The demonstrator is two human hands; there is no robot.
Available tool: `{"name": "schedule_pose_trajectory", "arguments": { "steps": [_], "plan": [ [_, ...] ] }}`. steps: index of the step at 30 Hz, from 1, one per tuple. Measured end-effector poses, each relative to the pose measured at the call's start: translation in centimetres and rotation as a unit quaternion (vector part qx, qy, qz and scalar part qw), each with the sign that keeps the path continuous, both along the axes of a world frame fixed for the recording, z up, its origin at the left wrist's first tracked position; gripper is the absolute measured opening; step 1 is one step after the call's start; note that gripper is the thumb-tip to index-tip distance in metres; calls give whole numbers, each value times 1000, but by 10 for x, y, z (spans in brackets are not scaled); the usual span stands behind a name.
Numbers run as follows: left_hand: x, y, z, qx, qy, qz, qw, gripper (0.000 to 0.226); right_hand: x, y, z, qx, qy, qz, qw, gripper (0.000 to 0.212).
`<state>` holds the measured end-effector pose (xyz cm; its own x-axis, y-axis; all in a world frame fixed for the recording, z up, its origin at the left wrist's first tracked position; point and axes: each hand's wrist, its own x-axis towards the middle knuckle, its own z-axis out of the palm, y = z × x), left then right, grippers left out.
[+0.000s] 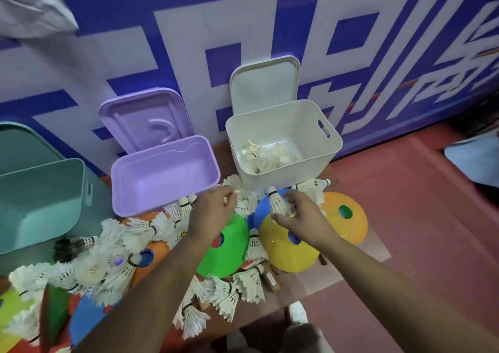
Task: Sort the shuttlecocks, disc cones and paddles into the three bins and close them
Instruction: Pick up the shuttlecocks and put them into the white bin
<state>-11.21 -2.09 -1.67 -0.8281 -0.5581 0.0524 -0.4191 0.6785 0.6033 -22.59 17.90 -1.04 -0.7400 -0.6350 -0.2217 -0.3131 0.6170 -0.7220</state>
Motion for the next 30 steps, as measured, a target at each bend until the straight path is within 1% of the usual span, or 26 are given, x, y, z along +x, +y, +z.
{"name": "schedule_pose_trajectory", "arguments": {
  "steps": [3,7,10,14,15,17,18,20,22,24,27,30],
  "plan": [
    [-23,-10,35,41,55,42,997,20,-32,-10,30,-47,21,-25,998,53],
    [-71,-20,54,74,75,82,991,16,-91,-30,52,-41,69,-26,996,55],
    [-111,-16,52,92,69,99,988,17,-134,-44,50,-14,86,-20,996,58],
    [-156,-8,31,135,57,143,979,20,-182,-59,31,11,94,14,995,60],
    [-165,-6,26,133,48,151,978,21,-192,-61,26,13,91,26,995,61],
    [-177,-1,18,95,10,158,983,28,-210,-61,16,12,84,41,996,65],
    [-180,4,16,78,-2,156,985,31,-216,-58,12,12,79,44,996,66],
    [-181,18,12,78,9,144,986,28,-223,-47,4,1,68,54,996,63],
    [-174,37,8,76,35,123,989,19,-225,-29,-1,-19,62,76,995,54],
    [-164,59,0,88,47,78,992,15,-223,-4,-5,-34,60,100,993,45],
    [-149,91,-17,124,3,17,992,12,-218,36,-13,-40,56,117,991,35],
    [-145,115,-37,114,-56,-14,992,14,-213,68,-30,-18,40,127,991,25]
  ]
}}
